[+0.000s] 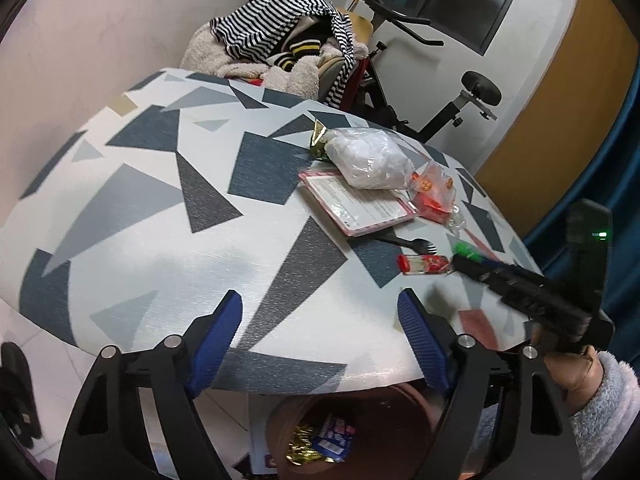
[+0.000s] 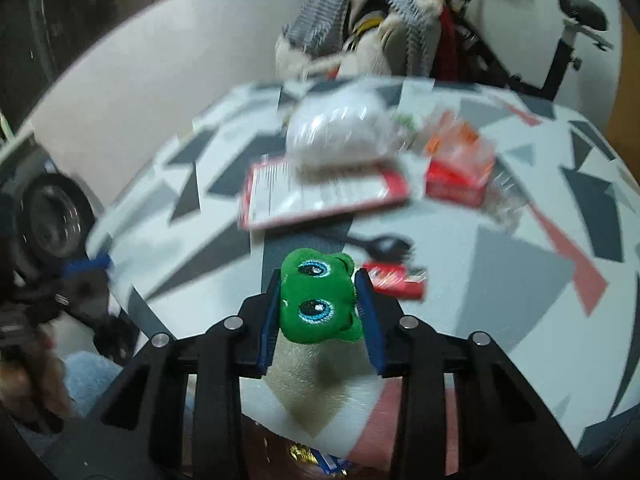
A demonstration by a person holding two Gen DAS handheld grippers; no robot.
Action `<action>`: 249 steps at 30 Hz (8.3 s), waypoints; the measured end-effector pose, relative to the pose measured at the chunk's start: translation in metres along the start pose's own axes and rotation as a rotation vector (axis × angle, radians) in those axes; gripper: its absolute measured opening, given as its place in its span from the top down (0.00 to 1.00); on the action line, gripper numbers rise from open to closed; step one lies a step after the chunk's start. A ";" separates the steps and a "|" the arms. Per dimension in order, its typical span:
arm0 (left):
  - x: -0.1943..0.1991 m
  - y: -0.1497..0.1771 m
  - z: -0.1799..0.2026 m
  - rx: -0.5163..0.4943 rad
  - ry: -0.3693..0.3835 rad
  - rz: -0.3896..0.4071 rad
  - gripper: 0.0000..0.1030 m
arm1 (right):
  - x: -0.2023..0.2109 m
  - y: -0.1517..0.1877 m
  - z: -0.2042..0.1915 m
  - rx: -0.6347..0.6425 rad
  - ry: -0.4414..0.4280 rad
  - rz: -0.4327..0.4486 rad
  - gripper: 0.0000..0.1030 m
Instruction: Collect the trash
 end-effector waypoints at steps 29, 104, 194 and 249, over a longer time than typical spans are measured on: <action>-0.131 -0.102 -0.018 0.455 0.248 -0.102 0.71 | 0.043 0.025 0.098 -0.182 0.069 0.062 0.63; -0.066 0.127 0.088 -0.477 -0.198 -0.309 0.85 | 0.068 0.127 0.032 -0.079 -0.012 -0.011 0.63; 0.070 -0.010 0.050 -0.205 -0.188 0.215 0.06 | 0.070 0.052 0.049 0.029 0.208 0.003 0.05; -0.084 -0.097 0.012 0.152 0.222 -0.079 0.23 | -0.029 -0.012 0.051 -0.046 0.175 -0.073 0.18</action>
Point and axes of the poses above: each gripper's, at about its wrist camera, not at the fingertips, and x roughly against the way its jaws point, z to its right, y to its underside, the point moved 4 cm from there along -x, roughly the way its jaws point, and after that the axes turned 13 degrees about -z, right-handed, at the moved point
